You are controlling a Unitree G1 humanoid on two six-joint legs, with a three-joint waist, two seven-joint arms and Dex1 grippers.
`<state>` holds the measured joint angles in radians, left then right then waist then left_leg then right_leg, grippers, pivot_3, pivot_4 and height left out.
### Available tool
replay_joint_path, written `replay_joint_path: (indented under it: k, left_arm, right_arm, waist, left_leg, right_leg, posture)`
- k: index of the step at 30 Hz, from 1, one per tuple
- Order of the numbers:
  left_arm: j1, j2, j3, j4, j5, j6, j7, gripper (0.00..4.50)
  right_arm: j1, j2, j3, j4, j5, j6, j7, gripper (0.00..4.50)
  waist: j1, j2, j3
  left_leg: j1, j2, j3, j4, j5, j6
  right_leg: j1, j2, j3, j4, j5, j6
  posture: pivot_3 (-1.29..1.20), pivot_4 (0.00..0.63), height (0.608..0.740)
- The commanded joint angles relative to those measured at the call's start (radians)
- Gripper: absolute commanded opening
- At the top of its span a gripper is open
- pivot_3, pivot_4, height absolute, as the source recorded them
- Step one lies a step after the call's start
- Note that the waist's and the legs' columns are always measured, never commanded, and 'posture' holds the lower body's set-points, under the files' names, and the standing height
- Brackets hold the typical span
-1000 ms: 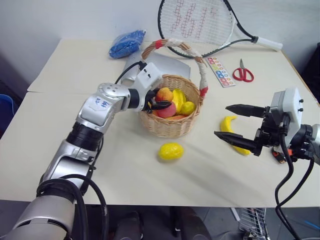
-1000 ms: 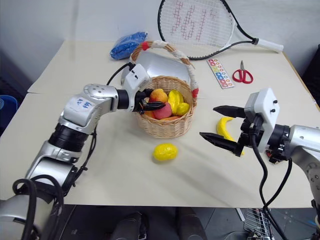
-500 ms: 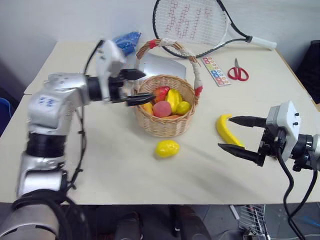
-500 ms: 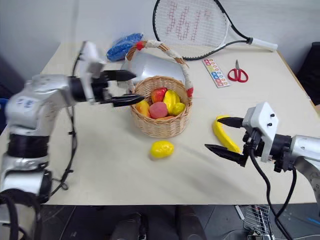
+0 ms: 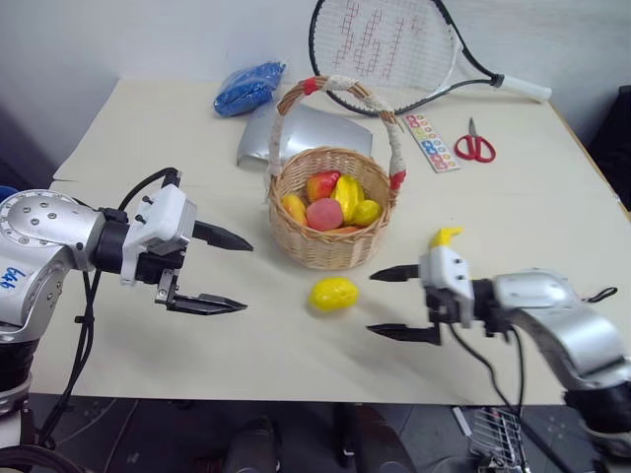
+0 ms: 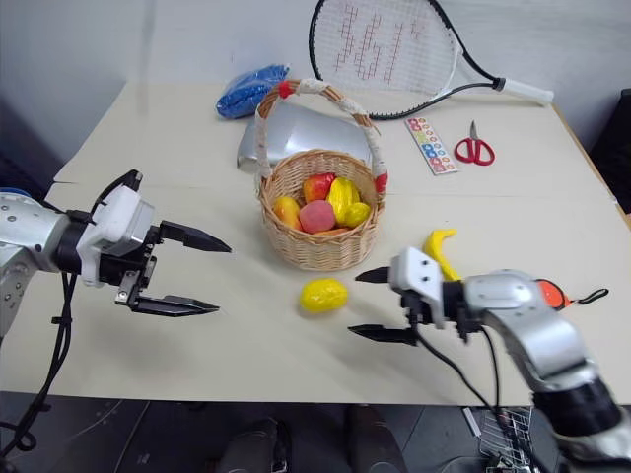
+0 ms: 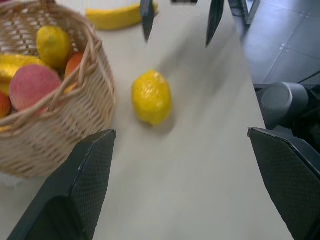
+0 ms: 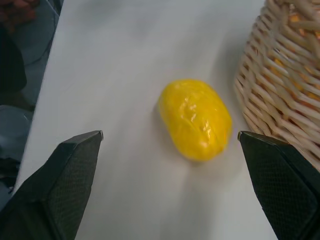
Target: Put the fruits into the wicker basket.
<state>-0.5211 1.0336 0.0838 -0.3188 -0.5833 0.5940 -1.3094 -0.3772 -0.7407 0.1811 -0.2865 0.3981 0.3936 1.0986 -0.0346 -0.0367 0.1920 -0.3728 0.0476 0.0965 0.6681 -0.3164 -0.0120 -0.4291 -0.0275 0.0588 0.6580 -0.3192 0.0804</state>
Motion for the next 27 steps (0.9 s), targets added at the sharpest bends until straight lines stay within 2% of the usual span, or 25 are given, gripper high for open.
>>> replay_joint_path:
  k: [1,8,10,13,15,16,18,22,24,27]
  left_arm:
    - [-0.006,0.012,0.044,-0.052,-0.041,0.03,0.025,4.44]
    - [-0.015,0.017,0.042,-0.054,-0.039,0.053,0.066,4.44]
    - [-0.026,0.015,0.04,-0.048,-0.042,0.054,0.072,4.5]
    - [-0.033,0.014,0.03,-0.044,-0.034,0.052,0.077,4.5]
    - [-0.034,0.013,0.023,-0.038,-0.02,0.044,0.084,4.5]
    - [-0.038,0.01,0.021,-0.033,-0.017,0.043,0.088,4.5]
    - [-0.044,0.007,0.023,-0.026,-0.019,0.043,0.092,4.5]
    - [-0.058,-0.006,0.047,-0.006,-0.041,0.056,0.111,4.5]
    - [-0.064,-0.022,0.053,0.022,-0.03,0.053,0.139,4.5]
    - [-0.068,-0.055,0.04,0.069,0.022,0.023,0.201,4.5]
  right_arm:
    - [-0.057,0.054,0.06,0.066,-0.064,-0.071,0.014,4.5]
    - [-0.112,0.175,0.158,0.228,-0.144,-0.171,0.052,4.5]
    - [-0.123,0.213,0.16,0.273,-0.158,-0.186,0.038,4.1]
    - [-0.115,0.248,0.141,0.3,-0.164,-0.232,0.025,3.28]
    - [-0.089,0.246,0.113,0.28,-0.137,-0.215,0.027,2.6]
    - [-0.074,0.236,0.1,0.261,-0.12,-0.203,0.036,2.47]
    - [-0.043,0.212,0.07,0.213,-0.08,-0.168,0.053,2.46]
    - [0.01,0.146,-0.037,0.046,0.106,0.015,0.072,2.46]
    - [-0.017,0.148,-0.092,-0.014,0.161,0.093,0.005,2.46]
    - [-0.112,0.193,-0.135,-0.019,0.145,0.147,-0.139,2.46]
  waist:
    - [0.0,0.0,0.0]
    - [-0.002,0.0,0.0]
    - [-0.002,0.0,0.0]
    - [-0.002,0.0,0.0]
    - [-0.002,0.0,0.0]
    - [-0.002,0.0,0.0]
    - [0.0,0.0,0.0]
    - [0.004,0.0,0.0]
    - [0.001,0.0,0.0]
    - [-0.009,0.0,0.0]
  left_leg:
    - [0.0,0.0,0.0,0.0,0.0,-0.001]
    - [0.001,0.0,0.001,0.0,0.0,-0.001]
    - [0.001,0.0,0.001,0.0,0.0,-0.001]
    - [0.001,0.0,0.001,0.0,0.001,-0.001]
    - [0.001,0.0,0.001,0.0,0.001,-0.001]
    - [0.001,0.0,0.001,0.0,0.001,-0.001]
    - [0.001,0.0,0.0,0.0,0.001,-0.001]
    - [0.001,0.0,0.0,0.0,0.001,-0.001]
    - [0.001,0.0,0.0,0.0,0.001,-0.001]
    - [0.003,0.001,0.0,0.0,0.001,-0.001]
  right_leg:
    - [0.0,0.0,0.0,0.0,0.0,0.0]
    - [0.0,0.0,-0.001,0.001,0.0,-0.001]
    - [0.0,0.0,-0.001,0.001,0.0,-0.001]
    - [0.0,0.0,-0.001,0.002,0.0,-0.001]
    - [0.0,0.0,-0.001,0.002,0.0,-0.001]
    - [0.0,0.0,-0.001,0.002,0.0,-0.001]
    - [0.0,0.0,-0.001,0.002,0.0,-0.001]
    - [0.0,-0.001,-0.001,0.002,0.0,-0.001]
    - [0.0,-0.001,-0.001,0.002,0.0,-0.001]
    - [0.001,0.0,-0.001,0.004,0.0,-0.001]
  posture:
    - [0.0,0.15,0.74]
    - [0.0,0.15,0.74]
    - [0.0,0.15,0.74]
    - [0.0,0.15,0.74]
    - [0.0,0.15,0.74]
    - [0.0,0.15,0.74]
    - [0.0,0.15,0.74]
    - [0.0,0.15,0.74]
    - [0.0,0.15,0.74]
    - [0.0,0.15,0.74]
